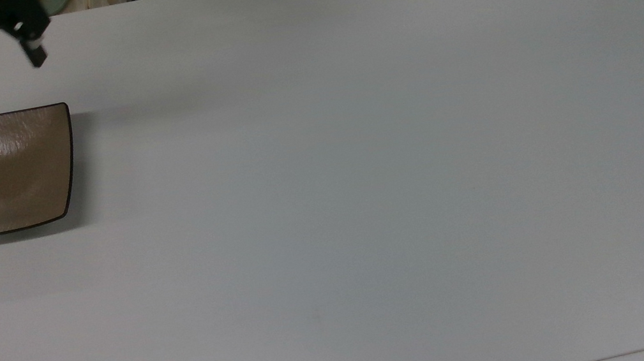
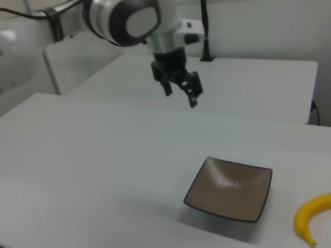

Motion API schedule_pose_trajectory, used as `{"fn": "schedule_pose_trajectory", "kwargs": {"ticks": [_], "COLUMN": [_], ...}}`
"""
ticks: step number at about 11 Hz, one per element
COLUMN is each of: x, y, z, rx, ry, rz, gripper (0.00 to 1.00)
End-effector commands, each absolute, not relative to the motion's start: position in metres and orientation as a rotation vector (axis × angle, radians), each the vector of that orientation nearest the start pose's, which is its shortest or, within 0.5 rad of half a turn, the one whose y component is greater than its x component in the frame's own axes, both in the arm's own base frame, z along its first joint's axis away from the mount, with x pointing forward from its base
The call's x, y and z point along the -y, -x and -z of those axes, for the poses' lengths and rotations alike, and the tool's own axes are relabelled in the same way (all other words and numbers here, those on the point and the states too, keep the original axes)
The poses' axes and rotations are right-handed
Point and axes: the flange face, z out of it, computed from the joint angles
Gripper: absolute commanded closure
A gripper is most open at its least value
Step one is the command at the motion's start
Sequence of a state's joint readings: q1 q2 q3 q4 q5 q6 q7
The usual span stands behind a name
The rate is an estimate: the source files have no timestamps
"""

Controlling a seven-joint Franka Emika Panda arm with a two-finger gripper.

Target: Bananas placed on a ceramic plate

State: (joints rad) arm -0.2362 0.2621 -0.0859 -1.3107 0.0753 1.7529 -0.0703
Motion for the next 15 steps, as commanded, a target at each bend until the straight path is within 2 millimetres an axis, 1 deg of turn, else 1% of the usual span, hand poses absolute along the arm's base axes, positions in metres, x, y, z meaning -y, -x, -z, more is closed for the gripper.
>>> {"fn": "schedule_pose_trajectory", "kwargs": {"ticks": [1,2,3,5,6,8,9,10,11,12,14,15], "x": [0.254,0.275,0.291,0.326,0.348,0.383,0.401,0.416,0.431,0.441,0.452,0.459], "y": [-0.645,-0.645,-0.646,-0.647,-0.645,-0.639,-0.634,-0.630,-0.628,-0.627,-0.632,-0.633], "z": [-0.577,-0.572,-0.560,-0.543,-0.535,-0.521,-0.519,-0.512,-0.502,-0.492,-0.471,-0.454], "rx": [-0.378,-0.382,-0.384,-0.445,-0.485,-0.497,-0.523,-0.558,-0.589,-0.612,-0.639,-0.649], "ry": [3.094,3.102,3.103,3.111,3.116,3.136,3.144,3.147,3.147,3.150,3.153,3.157], "rz": [0.295,0.334,0.345,0.424,0.474,0.554,0.603,0.642,0.674,0.708,0.770,0.763], "gripper": [0.00,0.00,0.00,0.00,0.00,0.00,0.00,0.00,0.00,0.00,0.00,0.00]}}
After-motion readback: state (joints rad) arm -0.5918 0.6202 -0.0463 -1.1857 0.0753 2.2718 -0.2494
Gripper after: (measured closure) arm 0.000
